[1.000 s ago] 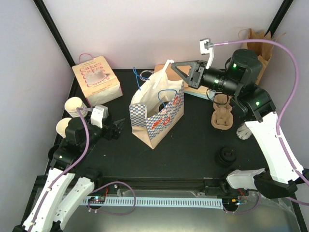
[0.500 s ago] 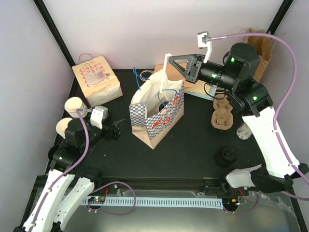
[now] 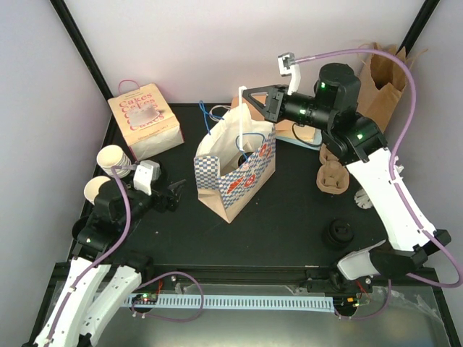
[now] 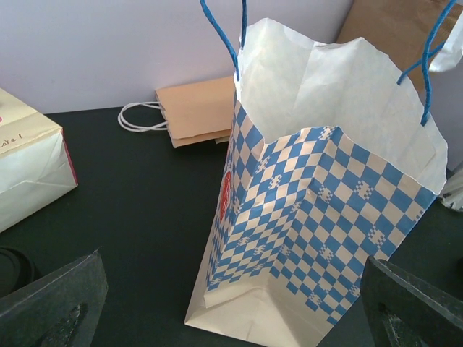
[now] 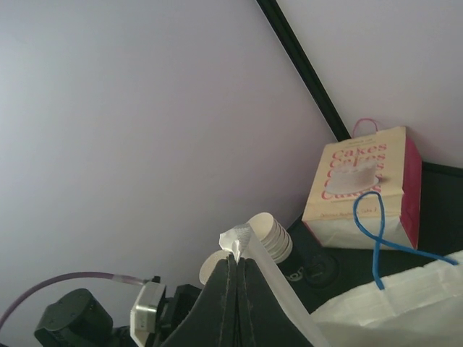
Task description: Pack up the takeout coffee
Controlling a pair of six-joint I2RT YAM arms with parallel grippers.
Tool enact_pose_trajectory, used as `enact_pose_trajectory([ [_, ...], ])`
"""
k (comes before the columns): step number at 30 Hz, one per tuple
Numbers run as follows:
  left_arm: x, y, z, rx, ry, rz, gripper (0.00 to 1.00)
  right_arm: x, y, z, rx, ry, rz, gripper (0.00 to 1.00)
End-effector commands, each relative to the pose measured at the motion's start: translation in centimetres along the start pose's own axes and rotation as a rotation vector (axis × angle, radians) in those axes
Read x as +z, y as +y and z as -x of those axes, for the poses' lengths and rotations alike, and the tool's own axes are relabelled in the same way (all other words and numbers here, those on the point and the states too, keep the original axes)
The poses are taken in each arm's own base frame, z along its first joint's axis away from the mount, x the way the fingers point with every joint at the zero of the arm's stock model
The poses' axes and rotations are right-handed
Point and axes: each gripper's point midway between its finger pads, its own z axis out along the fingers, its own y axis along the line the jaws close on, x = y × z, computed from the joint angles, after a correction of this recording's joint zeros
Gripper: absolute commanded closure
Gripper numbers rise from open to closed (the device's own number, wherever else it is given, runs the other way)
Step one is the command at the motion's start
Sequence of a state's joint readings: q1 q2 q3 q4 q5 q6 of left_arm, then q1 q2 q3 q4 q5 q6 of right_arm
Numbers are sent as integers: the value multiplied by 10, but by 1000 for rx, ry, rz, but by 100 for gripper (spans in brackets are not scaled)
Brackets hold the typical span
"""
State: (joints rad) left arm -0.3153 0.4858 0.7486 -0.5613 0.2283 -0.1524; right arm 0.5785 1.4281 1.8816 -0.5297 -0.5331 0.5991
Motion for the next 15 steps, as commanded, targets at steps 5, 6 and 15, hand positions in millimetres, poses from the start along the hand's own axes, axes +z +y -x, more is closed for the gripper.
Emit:
enact_pose_trajectory([
  [5,-1,-3,3,21,-14,-15,2,14,-27,-24,6,62,-65,99],
  [6,-1,-3,3,22,-12,-16,2,14,-28,-25,7,64,-68,99],
  [15,-1,-4,2,24,-13,-21,2,19,-4,-25,-27,77,17,99],
])
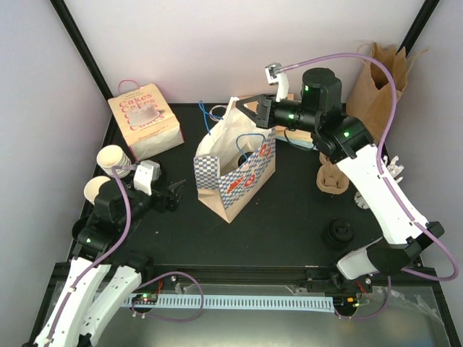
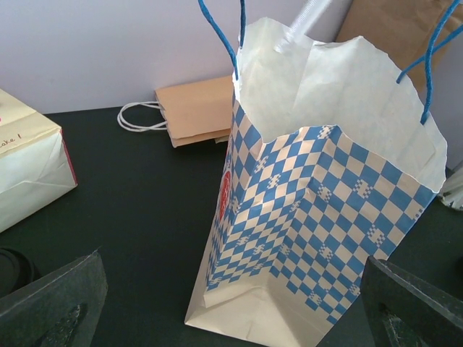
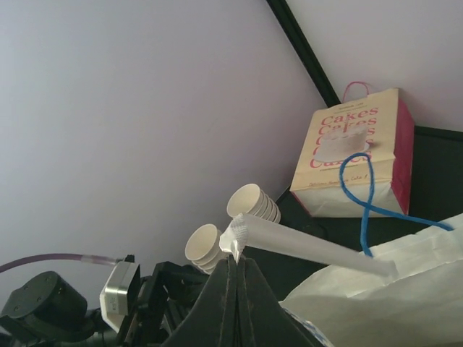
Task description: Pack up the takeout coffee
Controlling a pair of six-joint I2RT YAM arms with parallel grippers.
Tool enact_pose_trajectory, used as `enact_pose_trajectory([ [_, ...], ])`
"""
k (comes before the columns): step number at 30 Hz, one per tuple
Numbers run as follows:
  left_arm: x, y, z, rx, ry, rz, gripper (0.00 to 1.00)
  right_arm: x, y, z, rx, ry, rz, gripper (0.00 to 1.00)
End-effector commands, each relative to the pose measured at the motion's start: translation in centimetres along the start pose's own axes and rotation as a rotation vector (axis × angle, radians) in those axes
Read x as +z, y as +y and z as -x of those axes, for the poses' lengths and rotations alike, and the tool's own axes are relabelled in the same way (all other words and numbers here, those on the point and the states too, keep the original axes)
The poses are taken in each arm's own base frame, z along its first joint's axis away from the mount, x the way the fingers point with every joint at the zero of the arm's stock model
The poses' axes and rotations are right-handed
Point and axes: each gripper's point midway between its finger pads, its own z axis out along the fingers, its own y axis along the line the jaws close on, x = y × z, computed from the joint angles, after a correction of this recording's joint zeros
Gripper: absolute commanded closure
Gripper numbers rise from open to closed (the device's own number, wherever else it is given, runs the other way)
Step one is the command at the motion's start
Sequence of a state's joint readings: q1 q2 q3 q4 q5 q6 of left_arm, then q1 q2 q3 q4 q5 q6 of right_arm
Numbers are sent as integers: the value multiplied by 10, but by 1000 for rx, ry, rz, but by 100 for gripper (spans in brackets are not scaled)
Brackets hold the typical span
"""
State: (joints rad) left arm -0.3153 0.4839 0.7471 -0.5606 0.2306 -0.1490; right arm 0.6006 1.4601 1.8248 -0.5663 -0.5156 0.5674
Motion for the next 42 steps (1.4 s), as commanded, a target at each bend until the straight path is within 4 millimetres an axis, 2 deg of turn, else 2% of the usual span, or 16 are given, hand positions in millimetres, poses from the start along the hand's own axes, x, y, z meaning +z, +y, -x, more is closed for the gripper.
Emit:
enact_pose_trajectory([
  [1,-1,-3,2,20,-12,-18,2,-6,28,9,-65,-23,83,99],
  [6,0,-3,2,20,-12,-20,2,-6,36,15,-78,-33,96,99],
  [13,0,-3,2,22,-11,-20,2,6,37,15,-85,-20,93,99],
  [22,0,-3,1,24,-11,-19,1,25,22,3,-103,20,23,99],
  [30,1,-3,1,26,-7,-19,1,30,8,-4,-106,37,-29,98],
  [34,1,-3,1,25,-7,-19,1,32,5,-8,-102,48,-33,87],
  [35,1,-3,0,25,-6,-20,1,32,5,-9,-103,49,-32,75],
  [37,1,-3,0,24,-4,-19,1,31,7,-7,-114,45,-26,44],
  [40,2,-3,0,25,-3,-20,1,25,7,-3,-129,26,-45,30],
  [42,2,-3,-1,24,-1,-22,1,17,5,2,-147,4,-86,26],
])
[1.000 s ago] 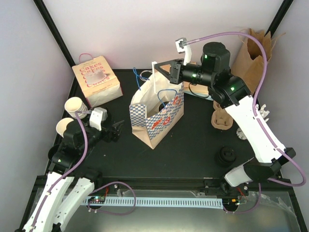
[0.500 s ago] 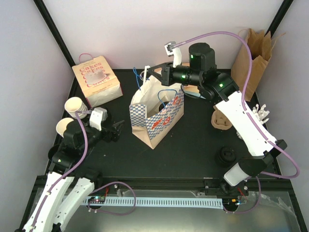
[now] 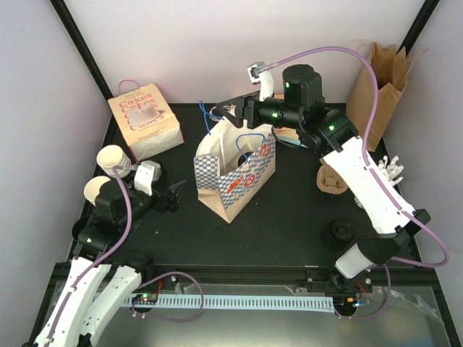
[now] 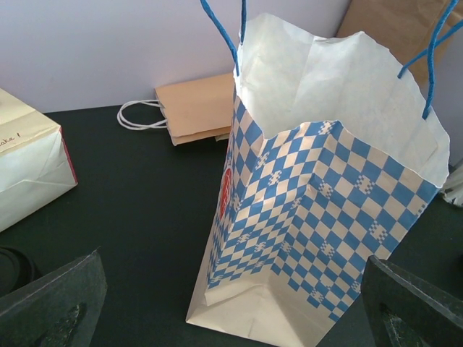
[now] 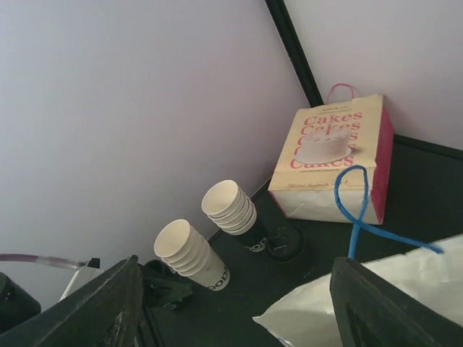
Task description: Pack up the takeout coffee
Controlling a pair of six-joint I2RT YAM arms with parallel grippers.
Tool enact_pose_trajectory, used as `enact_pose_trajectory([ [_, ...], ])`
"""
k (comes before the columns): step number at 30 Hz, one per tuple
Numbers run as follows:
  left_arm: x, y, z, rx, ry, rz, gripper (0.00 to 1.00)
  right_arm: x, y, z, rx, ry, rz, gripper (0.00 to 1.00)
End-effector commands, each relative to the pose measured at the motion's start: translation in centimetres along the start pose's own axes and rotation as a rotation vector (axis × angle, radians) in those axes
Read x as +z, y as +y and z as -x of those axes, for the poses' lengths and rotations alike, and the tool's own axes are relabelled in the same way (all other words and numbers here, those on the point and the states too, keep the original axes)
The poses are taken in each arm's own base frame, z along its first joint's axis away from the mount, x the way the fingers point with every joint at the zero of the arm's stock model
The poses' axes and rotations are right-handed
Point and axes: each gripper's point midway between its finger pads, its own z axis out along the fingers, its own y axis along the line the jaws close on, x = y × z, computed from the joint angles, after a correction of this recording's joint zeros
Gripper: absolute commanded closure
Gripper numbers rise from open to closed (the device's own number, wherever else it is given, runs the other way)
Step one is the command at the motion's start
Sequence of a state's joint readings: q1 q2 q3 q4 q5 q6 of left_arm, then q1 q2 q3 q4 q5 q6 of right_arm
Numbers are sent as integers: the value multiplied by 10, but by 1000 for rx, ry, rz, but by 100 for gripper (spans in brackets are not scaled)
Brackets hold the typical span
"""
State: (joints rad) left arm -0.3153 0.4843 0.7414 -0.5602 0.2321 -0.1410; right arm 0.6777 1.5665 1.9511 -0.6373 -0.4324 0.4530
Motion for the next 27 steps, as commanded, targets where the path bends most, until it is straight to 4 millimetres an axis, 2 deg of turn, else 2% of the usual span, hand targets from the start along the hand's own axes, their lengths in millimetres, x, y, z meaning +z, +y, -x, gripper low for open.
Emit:
enact_pose_trajectory([
  [1,1,-3,1,16,-5,-21,1,-19,-3,9,-50,-44,-82,24],
  [4,2,-4,1,16,-2,-24,1,-37,-13,7,-93,-47,-178,15],
  [8,2,-4,1,15,0,-29,1,-69,-41,-12,-114,-8,-374,1],
  [14,3,-6,-1,15,7,-42,1,-130,-82,-60,-75,28,-647,0],
  [20,5,-8,-5,10,21,-59,1,-188,-132,-123,44,79,-966,0],
  [23,6,-9,-6,8,26,-66,1,-193,-144,-153,129,135,-1015,0],
  [27,7,-10,-7,6,33,-73,1,-190,-153,-176,231,154,-1042,0],
])
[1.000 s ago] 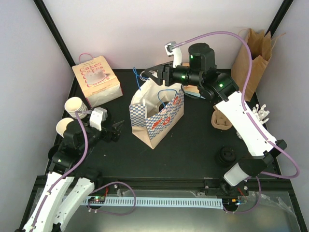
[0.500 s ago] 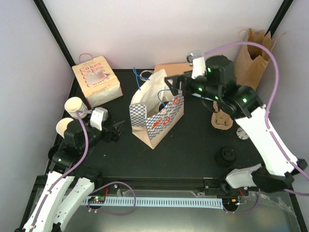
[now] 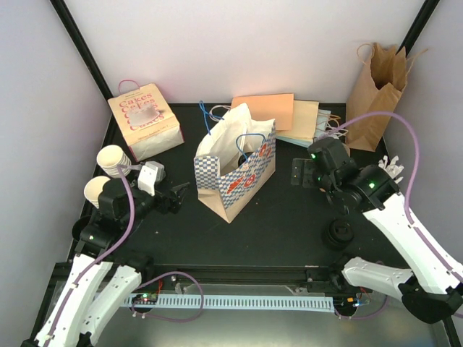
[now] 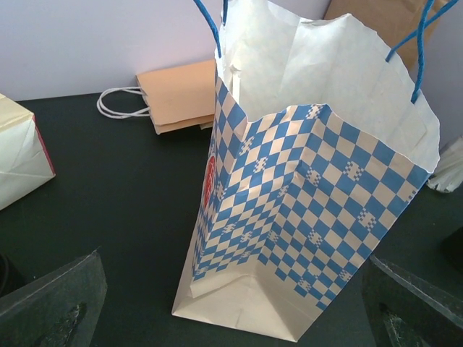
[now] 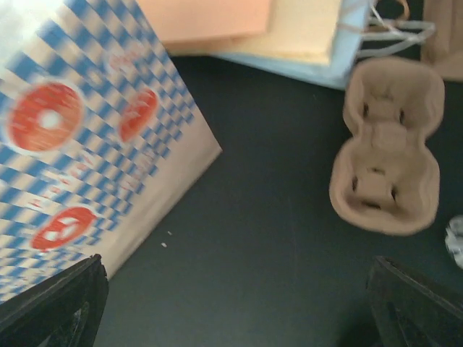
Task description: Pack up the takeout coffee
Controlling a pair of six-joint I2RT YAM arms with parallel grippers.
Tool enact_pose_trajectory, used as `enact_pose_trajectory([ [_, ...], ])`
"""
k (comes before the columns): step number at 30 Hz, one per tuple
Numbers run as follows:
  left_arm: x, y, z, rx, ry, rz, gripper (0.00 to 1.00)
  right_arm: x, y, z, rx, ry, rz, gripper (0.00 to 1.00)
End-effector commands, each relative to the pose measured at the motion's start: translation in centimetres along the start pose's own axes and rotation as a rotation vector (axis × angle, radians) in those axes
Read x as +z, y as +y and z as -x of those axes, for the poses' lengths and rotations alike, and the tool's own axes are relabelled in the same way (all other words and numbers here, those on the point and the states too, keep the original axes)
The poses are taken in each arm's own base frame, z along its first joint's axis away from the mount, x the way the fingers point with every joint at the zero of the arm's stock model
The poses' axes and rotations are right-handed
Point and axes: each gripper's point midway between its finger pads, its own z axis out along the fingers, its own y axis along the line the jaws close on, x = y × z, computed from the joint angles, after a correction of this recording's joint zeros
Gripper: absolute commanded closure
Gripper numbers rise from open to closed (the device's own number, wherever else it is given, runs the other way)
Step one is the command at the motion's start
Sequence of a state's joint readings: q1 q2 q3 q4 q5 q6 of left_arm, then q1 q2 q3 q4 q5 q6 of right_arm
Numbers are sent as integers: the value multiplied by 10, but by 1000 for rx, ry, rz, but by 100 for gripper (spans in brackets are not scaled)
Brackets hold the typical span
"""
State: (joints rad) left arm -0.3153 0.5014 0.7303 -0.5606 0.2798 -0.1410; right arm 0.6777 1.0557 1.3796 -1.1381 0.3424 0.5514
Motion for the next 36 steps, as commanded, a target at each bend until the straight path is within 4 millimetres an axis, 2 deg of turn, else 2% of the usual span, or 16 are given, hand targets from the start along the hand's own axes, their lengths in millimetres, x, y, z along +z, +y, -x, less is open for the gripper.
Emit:
enact_pose_trajectory([
  [1,1,-5,1,13,0,-29,1,7,-20,-17,117,40,-108,0],
  [4,2,-5,0,14,1,-34,1,12,-33,-20,109,7,-169,0],
  [7,1,-6,1,14,-2,-38,1,16,-29,-30,102,7,-117,0],
  [9,1,-7,0,14,0,-41,1,17,-37,-36,127,19,-150,0],
  [10,2,-7,0,13,1,-43,1,18,-45,-39,142,26,-187,3],
  [13,2,-7,-1,13,4,-48,1,19,-71,-47,196,57,-288,28],
  [15,3,-8,-2,13,6,-50,1,19,-88,-50,246,72,-325,38],
  [19,1,-9,-1,14,0,-54,1,13,-130,-55,364,91,-414,53],
  [23,0,-8,0,18,-7,-50,1,3,-171,-59,472,110,-538,62],
  [30,-1,-8,0,21,-13,-48,1,-9,-201,-44,536,71,-668,68],
  [34,-1,-9,0,21,-12,-52,1,-12,-207,-27,558,31,-680,69],
  [36,-1,-9,0,21,-13,-51,1,-12,-210,-24,556,38,-705,69],
])
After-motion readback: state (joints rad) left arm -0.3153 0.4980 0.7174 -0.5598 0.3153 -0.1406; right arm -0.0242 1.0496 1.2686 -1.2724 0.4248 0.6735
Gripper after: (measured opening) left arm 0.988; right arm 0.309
